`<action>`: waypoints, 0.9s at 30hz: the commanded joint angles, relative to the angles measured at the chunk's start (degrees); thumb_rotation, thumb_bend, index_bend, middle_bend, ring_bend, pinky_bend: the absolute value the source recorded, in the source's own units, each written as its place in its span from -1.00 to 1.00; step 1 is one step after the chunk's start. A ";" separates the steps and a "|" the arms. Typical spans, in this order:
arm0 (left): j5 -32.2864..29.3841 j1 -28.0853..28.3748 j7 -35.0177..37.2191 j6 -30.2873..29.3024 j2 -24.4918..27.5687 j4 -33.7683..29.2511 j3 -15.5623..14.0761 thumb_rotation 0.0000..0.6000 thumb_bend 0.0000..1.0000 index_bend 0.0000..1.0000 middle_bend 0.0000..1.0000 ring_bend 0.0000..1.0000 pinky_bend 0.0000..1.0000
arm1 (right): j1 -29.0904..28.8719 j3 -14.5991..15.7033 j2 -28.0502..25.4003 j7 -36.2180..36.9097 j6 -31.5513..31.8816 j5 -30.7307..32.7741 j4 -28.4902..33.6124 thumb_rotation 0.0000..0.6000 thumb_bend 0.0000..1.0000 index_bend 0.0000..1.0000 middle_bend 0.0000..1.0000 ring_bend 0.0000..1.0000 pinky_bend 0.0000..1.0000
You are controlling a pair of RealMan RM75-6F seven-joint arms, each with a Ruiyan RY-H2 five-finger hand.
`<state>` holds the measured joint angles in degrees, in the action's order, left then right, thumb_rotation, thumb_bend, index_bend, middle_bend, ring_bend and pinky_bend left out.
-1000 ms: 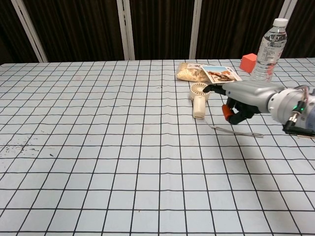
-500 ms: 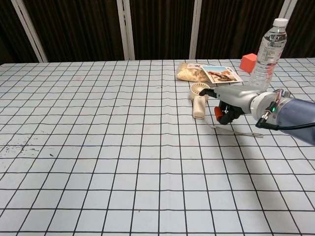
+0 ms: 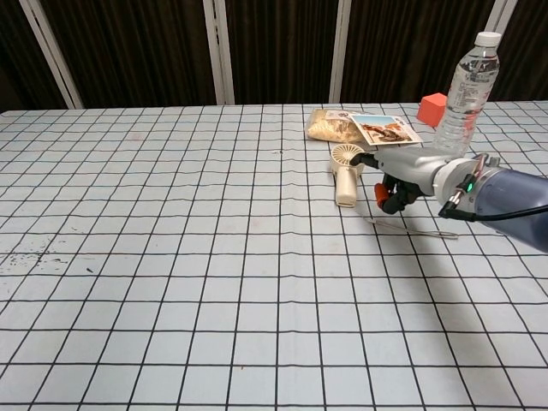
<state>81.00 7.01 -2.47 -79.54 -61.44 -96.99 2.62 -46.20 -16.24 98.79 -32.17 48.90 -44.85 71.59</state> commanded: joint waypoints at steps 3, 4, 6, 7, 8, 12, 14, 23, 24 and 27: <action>-0.07 0.08 0.07 0.11 -0.01 0.02 0.02 1.00 -0.82 -1.00 -1.00 -1.00 -1.00 | -0.40 0.36 0.19 0.34 0.20 0.88 -0.07 1.00 0.63 -1.00 0.63 0.84 0.79; -0.07 0.09 0.09 0.09 0.00 0.00 0.02 1.00 -0.82 -1.00 -1.00 -1.00 -1.00 | -0.49 0.46 0.28 0.42 0.23 0.99 -0.11 1.00 0.63 -1.00 0.63 0.84 0.79; -0.03 0.08 0.07 0.04 0.01 -0.01 0.01 1.00 -0.82 -1.00 -1.00 -1.00 -1.00 | -0.68 0.70 0.48 0.46 0.30 1.13 -0.34 1.00 0.63 -1.00 0.63 0.84 0.79; 0.00 0.08 0.07 0.02 0.00 -0.01 0.00 1.00 -0.82 -1.00 -1.00 -1.00 -1.00 | -0.81 0.80 0.60 0.51 0.32 1.27 -0.47 1.00 0.63 -1.00 0.63 0.84 0.79; 0.00 0.07 0.07 0.01 0.00 -0.02 -0.01 1.00 -0.82 -1.00 -1.00 -1.00 -1.00 | -0.90 0.86 0.68 0.56 0.33 1.40 -0.56 1.00 0.63 -1.00 0.63 0.84 0.79; -0.02 0.06 0.15 -0.03 0.02 -0.06 -0.02 1.00 -0.82 -1.00 -1.00 -1.00 -1.00 | -1.20 1.20 0.88 0.69 0.51 1.70 -0.85 1.00 0.63 -1.00 0.63 0.84 0.79; -0.04 0.08 0.20 -0.02 0.01 -0.05 0.00 1.00 -0.82 -1.00 -1.00 -1.00 -1.00 | -1.27 1.40 0.86 0.66 0.59 1.87 -0.95 1.00 0.64 -1.00 0.63 0.84 0.79; -0.12 0.16 0.29 0.03 -0.03 0.04 0.04 1.00 -0.82 -1.00 -1.00 -1.00 -1.00 | -1.09 2.97 1.51 1.20 0.45 2.17 -1.47 1.00 0.66 -1.00 0.63 0.84 0.79; -0.12 0.16 0.27 0.02 -0.03 0.05 0.04 1.00 -0.82 -1.00 -1.00 -1.00 -1.00 | -1.07 3.07 1.58 1.26 0.47 2.10 -1.51 1.00 0.66 -1.00 0.63 0.84 0.79; -0.13 0.15 0.26 -0.03 -0.04 0.06 0.05 1.00 -0.82 -1.00 -1.00 -1.00 -1.00 | -0.99 3.59 1.94 1.45 0.58 1.68 -1.72 1.00 0.66 -1.00 0.63 0.84 0.79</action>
<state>80.87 7.17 -2.21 -79.58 -61.48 -96.93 2.67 -47.21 -12.68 100.68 -30.75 49.45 -43.13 69.90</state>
